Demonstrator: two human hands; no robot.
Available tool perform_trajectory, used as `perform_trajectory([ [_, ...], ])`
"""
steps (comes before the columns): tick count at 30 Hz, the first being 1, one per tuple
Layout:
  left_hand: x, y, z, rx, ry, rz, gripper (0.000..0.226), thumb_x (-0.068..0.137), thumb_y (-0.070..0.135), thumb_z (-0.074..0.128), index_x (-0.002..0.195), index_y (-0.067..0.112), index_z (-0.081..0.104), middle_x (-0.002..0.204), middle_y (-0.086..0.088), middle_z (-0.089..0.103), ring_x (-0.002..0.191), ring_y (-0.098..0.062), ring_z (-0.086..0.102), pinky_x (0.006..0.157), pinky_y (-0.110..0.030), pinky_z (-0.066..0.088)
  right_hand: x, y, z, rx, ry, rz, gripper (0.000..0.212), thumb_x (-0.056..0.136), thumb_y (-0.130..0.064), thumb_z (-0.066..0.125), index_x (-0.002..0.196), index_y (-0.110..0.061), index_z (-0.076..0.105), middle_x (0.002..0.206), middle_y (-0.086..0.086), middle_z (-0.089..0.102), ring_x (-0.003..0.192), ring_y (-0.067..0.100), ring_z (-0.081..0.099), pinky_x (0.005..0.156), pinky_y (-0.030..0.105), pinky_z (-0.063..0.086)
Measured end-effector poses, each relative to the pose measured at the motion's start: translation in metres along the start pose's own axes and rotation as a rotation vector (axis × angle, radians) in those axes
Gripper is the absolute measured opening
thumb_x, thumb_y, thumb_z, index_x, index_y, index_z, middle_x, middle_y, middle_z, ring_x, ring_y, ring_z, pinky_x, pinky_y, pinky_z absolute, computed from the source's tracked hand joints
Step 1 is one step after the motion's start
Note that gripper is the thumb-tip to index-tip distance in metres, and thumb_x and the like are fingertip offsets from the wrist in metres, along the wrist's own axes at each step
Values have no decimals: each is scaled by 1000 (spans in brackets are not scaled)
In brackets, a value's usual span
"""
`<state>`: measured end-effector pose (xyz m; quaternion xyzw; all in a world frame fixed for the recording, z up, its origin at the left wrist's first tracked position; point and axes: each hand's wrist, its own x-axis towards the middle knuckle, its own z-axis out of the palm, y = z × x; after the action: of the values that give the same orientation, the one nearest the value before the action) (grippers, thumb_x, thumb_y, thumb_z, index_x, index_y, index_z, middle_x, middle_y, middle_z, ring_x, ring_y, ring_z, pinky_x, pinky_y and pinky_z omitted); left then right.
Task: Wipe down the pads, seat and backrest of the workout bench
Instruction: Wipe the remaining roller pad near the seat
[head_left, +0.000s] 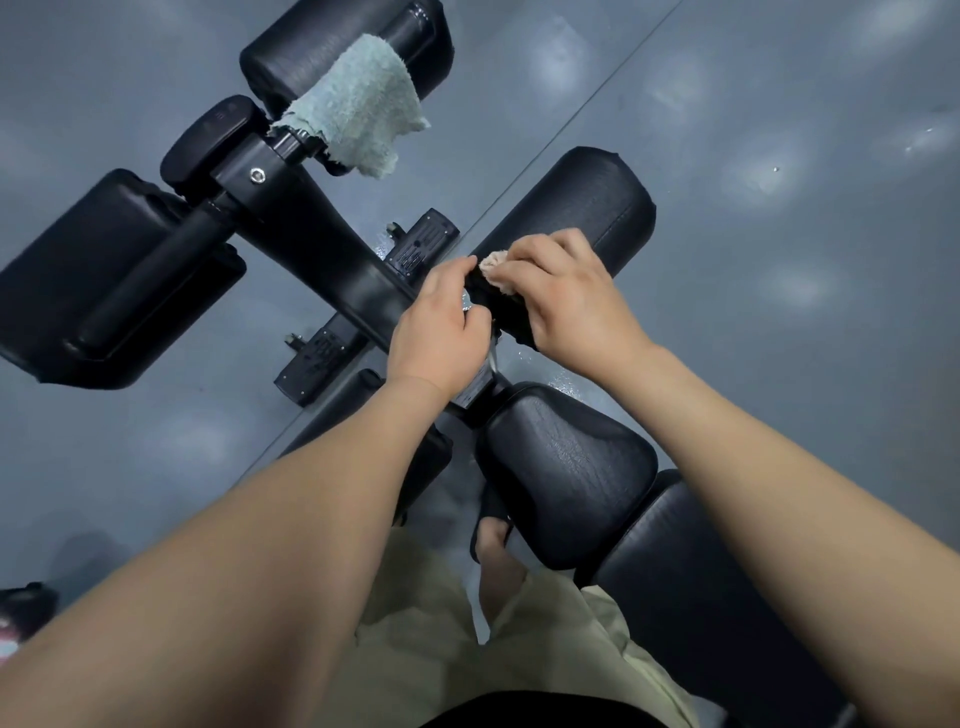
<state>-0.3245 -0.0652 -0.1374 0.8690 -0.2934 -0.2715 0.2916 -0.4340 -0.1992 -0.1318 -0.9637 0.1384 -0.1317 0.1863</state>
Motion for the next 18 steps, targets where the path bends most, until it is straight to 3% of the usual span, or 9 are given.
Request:
perform_trajectory([
  [3, 0, 0, 1, 9, 4, 4, 53, 94, 23, 44, 146, 32, 44, 153, 14, 41, 126, -17, 52, 99, -29, 39, -9, 2, 1, 8, 1, 6, 34, 93, -2, 52, 119, -17, 69, 116, -2, 62, 98, 30, 48, 85, 44, 48],
  [9, 1, -1, 3, 10, 8, 13, 51, 94, 24, 42, 145, 31, 45, 152, 19, 39, 126, -11, 51, 96, -22, 34, -26, 0, -4, 42, -23, 2, 38, 91, 0, 47, 117, -15, 69, 117, -2, 63, 98, 30, 49, 88, 42, 47],
  [13, -1, 0, 2, 14, 0, 29, 49, 94, 24, 41, 142, 34, 45, 150, 24, 37, 119, -10, 53, 92, -25, 37, -38, -2, -12, 89, 3, 18, 38, 83, 3, 48, 109, -12, 71, 109, 1, 63, 96, 31, 49, 85, 43, 48],
  [18, -4, -1, 0, -18, 7, 59, 47, 90, 23, 44, 133, 39, 47, 144, 27, 41, 100, -13, 61, 90, -35, 50, -5, -4, -8, 68, 55, 62, 35, 91, -3, 52, 118, -14, 70, 112, 2, 63, 95, 31, 49, 84, 44, 48],
])
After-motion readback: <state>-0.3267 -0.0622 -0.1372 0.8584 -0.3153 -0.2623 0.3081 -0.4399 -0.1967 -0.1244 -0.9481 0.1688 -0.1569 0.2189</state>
